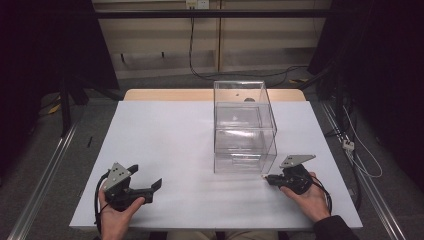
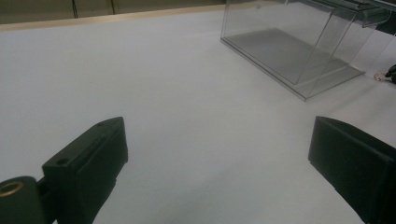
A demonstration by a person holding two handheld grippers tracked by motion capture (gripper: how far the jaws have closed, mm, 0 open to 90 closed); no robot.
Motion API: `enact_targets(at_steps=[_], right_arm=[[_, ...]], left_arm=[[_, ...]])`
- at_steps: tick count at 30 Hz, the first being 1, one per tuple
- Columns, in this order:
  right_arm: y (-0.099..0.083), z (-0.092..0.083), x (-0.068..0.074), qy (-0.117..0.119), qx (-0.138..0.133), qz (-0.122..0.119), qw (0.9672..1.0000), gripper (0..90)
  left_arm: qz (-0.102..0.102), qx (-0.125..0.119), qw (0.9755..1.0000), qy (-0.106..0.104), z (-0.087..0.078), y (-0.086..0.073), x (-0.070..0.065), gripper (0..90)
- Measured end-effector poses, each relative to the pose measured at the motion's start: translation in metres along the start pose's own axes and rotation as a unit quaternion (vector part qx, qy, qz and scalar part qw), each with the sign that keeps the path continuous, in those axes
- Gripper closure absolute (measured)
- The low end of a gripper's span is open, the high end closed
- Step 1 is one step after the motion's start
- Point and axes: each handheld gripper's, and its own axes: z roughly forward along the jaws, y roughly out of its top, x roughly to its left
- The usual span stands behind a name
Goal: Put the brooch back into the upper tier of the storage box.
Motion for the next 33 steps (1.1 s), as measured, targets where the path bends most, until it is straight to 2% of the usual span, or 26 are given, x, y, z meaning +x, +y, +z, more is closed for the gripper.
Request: enact_targets(at_steps=[5, 10, 17, 27, 33], right_arm=[[0.001, -0.005, 0.0, -0.003, -0.017, 0.003, 0.9998, 85.4], [-0.002, -0.013, -0.003, -0.009, -0.042, 0.02, 0.9989, 85.5], [-0.003, -0.024, -0.004, -0.021, -0.067, 0.03, 0.9971, 85.4], [-0.003, -0.036, -0.003, -0.029, -0.107, 0.039, 0.993, 85.5], [-0.002, -0.046, -0.002, -0.04, -0.14, 0.04, 0.9886, 85.4]], left_arm=[[-0.001, -0.001, 1.0, 0.001, 0.0, 0.0, 0.0, 4.5], [0.001, 0.0, 1.0, 0.0, 0.0, 0.0, 0.0, 4.5], [0.001, -0.001, 1.0, 0.0, -0.001, 0.0, 0.0, 4.5], [0.0, -0.002, 1.0, 0.001, -0.001, 0.0, 0.0, 4.5], [0.0, -0.002, 1.0, -0.001, -0.001, 0.0, 0.0, 4.5]])
